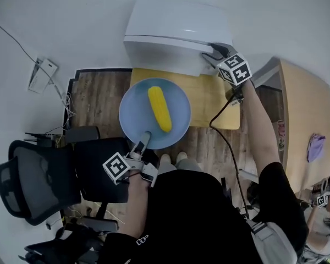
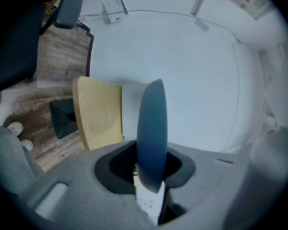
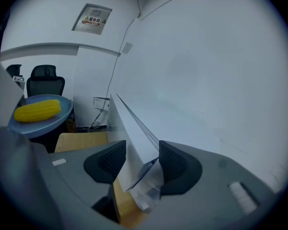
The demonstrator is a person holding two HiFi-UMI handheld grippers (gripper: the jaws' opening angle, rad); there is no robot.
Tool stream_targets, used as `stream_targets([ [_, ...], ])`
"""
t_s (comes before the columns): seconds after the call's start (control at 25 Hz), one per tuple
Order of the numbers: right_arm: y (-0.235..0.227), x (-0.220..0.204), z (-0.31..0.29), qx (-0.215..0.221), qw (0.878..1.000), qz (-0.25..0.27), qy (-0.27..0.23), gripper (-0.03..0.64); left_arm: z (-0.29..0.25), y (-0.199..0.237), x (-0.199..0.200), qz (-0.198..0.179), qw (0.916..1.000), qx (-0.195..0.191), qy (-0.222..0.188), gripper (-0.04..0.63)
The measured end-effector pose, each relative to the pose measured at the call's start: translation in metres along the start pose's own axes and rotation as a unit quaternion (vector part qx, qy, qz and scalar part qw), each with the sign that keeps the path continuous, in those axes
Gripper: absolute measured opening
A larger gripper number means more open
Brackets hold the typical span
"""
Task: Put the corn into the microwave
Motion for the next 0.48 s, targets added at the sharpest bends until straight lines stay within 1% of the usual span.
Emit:
stream_targets([
  [0.08, -0.0014, 0.0003, -0.0043, -0.007, 1.0, 0.009, 0.01, 0.224, 0.002, -0.0006, -0.0006, -0.002, 1.0, 0.0, -0.001, 0.097],
  [0.28, 0.0021, 0.0022, -0.0083, -0.023, 0.997, 0.053, 0.043, 0.216, 0.0055, -0.0025, -0.002, -0.007, 1.0, -0.001, 0.0, 0.097],
  [0.48, 0.0072, 0.0016, -0.005, -0.025, 0.998, 0.042, 0.037, 0.212, 0.0094, -0.0017, -0.0053, -0.009, 1.0, -0.003, 0.001, 0.097],
])
Point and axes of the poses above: the fingertips, and each gripper's own axes: z backward along the fingers, y to its left, x out of its top, the point moved 8 cm from there along z, backward along the fingers, and after that the axes turned 10 degrees about x, right-handed, at the moved point
